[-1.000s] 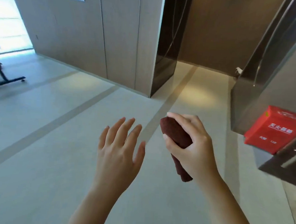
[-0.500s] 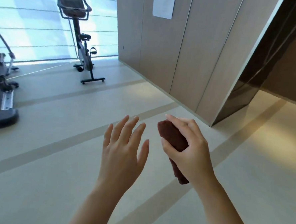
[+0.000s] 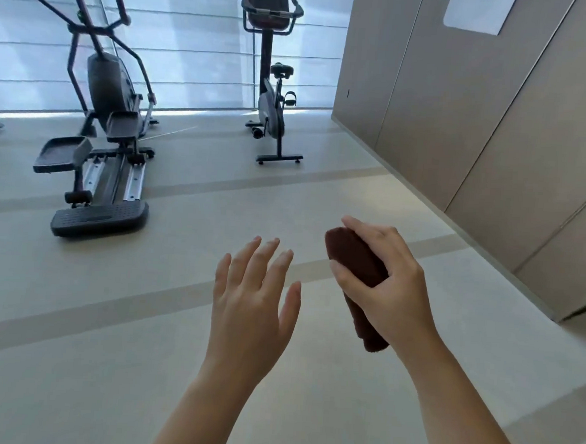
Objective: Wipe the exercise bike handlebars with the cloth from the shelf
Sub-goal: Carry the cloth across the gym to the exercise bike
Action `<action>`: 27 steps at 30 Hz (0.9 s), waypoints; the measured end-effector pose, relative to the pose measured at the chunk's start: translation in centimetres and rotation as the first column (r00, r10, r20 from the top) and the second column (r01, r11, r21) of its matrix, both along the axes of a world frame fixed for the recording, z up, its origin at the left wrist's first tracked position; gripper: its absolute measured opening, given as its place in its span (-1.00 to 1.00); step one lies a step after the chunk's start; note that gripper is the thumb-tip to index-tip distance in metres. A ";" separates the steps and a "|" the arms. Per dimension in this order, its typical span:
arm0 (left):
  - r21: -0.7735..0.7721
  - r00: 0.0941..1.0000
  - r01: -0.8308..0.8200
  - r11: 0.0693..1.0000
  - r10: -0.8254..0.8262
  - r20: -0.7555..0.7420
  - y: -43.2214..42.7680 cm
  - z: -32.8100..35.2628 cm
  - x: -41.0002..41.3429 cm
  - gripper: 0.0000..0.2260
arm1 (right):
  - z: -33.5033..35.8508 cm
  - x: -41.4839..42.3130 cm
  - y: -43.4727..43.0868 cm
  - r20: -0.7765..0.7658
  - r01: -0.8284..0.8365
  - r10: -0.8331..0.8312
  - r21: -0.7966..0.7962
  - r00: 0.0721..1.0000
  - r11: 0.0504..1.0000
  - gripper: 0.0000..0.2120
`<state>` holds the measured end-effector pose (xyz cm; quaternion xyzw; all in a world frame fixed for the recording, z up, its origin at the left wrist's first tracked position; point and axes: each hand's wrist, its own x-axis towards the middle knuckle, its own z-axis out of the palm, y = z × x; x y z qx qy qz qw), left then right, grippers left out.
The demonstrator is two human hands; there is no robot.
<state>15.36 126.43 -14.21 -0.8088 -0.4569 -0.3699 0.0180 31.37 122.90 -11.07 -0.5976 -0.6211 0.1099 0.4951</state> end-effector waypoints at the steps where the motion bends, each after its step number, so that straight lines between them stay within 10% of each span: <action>1: 0.000 1.000 0.000 1.000 0.000 0.004 2.8 0.1 -0.8 -0.65 | 0.1 -0.8 2.9 -0.005 -0.004 0.004 -0.002 1.000 1.000 -0.53; 27: 0.071 0.995 -0.082 0.994 0.086 -0.049 60.1 2.1 5.6 -0.64 | 0.4 5.0 61.3 -0.071 -0.043 0.046 0.047 0.996 0.998 -0.54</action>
